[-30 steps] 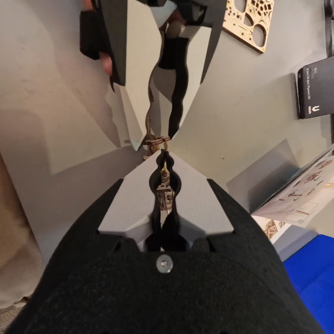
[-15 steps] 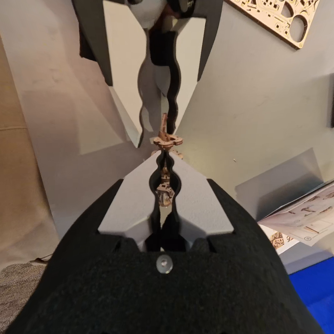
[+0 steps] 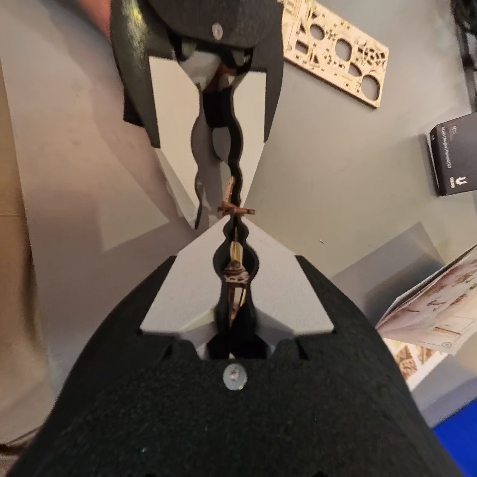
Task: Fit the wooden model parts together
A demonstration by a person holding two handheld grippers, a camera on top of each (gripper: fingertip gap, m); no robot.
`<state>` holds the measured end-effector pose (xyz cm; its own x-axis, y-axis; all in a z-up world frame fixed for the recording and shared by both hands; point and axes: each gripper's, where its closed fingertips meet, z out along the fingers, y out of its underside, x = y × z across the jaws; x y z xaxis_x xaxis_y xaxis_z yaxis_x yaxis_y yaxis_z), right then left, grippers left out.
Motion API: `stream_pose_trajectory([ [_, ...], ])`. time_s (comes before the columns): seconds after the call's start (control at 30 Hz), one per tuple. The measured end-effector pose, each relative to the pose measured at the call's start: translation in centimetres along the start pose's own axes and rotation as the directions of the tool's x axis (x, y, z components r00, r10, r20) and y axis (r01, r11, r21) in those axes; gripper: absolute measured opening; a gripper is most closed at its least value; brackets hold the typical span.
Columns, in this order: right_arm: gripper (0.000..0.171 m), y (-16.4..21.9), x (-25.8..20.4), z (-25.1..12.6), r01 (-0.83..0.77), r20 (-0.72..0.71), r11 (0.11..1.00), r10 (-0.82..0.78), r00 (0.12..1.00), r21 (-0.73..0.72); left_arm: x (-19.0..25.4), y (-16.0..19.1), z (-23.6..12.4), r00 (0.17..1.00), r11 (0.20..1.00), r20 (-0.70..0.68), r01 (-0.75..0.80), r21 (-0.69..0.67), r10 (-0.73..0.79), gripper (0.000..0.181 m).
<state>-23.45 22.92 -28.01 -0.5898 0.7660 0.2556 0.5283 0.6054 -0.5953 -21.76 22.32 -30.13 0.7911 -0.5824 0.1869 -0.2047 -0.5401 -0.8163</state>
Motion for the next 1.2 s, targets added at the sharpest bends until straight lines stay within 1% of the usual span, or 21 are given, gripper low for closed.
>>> stream_pose_trajectory([
  [0.13, 0.000, 0.3, 0.0, 0.2, -0.009, -0.016, 0.999, 0.009, 1.000, 0.038, 0.3, 0.3, 0.1, 0.999, 1.000, -0.044, 0.010, -0.022, -0.011, 0.033],
  [0.23, 0.000, 0.5, -0.1, 0.4, -0.043, 0.002, 0.997, 0.043, 0.999, 0.069, 0.3, 0.6, -0.2, 0.997, 0.999, -0.070, 0.008, -0.035, -0.011, 0.031],
  [0.33, 0.000, 0.3, -0.3, 0.4, -0.072, 0.025, 0.993, 0.070, 0.997, 0.093, 0.1, 0.1, -1.0, 0.995, 1.000, -0.098, 0.018, -0.002, -0.018, 0.029],
  [0.47, 0.000, 0.4, -0.1, 0.4, -0.093, 0.024, 0.993, 0.092, 0.996, 0.072, -0.2, -0.2, -1.2, 0.992, 1.000, -0.125, 0.013, -0.011, -0.014, 0.031],
  [0.57, 0.000, 0.4, -0.4, 0.4, -0.089, 0.045, 0.995, 0.087, 0.995, 0.054, -0.5, -0.3, -0.8, 0.991, 1.000, -0.131, -0.011, -0.027, 0.008, 0.040],
  [0.63, 0.000, 0.0, -0.8, 0.4, -0.084, 0.067, 0.995, 0.080, 0.995, 0.059, -0.6, -0.7, -0.5, 0.988, 0.999, -0.155, -0.021, -0.025, 0.017, 0.043],
  [0.67, 0.000, 0.0, -0.9, 0.4, -0.079, 0.071, 0.996, 0.075, 0.995, 0.051, -0.4, -0.9, -0.3, 0.984, 0.999, -0.175, -0.032, -0.023, 0.027, 0.043],
  [0.73, 0.000, 0.2, -0.9, 0.5, -0.071, 0.074, 0.997, 0.068, 0.995, 0.033, -0.3, -0.7, 0.0, 0.979, 0.996, -0.195, -0.068, -0.049, 0.058, 0.033],
  [0.77, 0.000, 0.4, -0.8, 0.5, -0.069, 0.074, 0.997, 0.067, 0.995, 0.021, -0.4, -0.5, 0.2, 0.978, 0.994, -0.194, -0.087, -0.067, 0.072, 0.032],
  [0.83, 0.000, 0.5, -1.0, 0.5, -0.070, 0.079, 0.997, 0.068, 0.995, 0.015, -0.4, -0.3, 0.2, 0.976, 0.991, -0.199, -0.106, -0.076, 0.089, 0.032],
  [1.0, 0.000, 0.7, -0.8, 0.1, -0.108, 0.069, 0.994, 0.107, 0.992, 0.007, -0.1, 0.1, 0.4, 0.974, 0.995, -0.216, -0.078, -0.058, 0.064, 0.031],
  [1.2, 0.000, 0.9, -0.3, 0.0, -0.133, 0.008, 0.990, 0.134, 0.991, -0.052, -0.2, 0.0, 0.2, 0.976, 0.997, -0.210, -0.062, -0.051, 0.050, 0.030],
])
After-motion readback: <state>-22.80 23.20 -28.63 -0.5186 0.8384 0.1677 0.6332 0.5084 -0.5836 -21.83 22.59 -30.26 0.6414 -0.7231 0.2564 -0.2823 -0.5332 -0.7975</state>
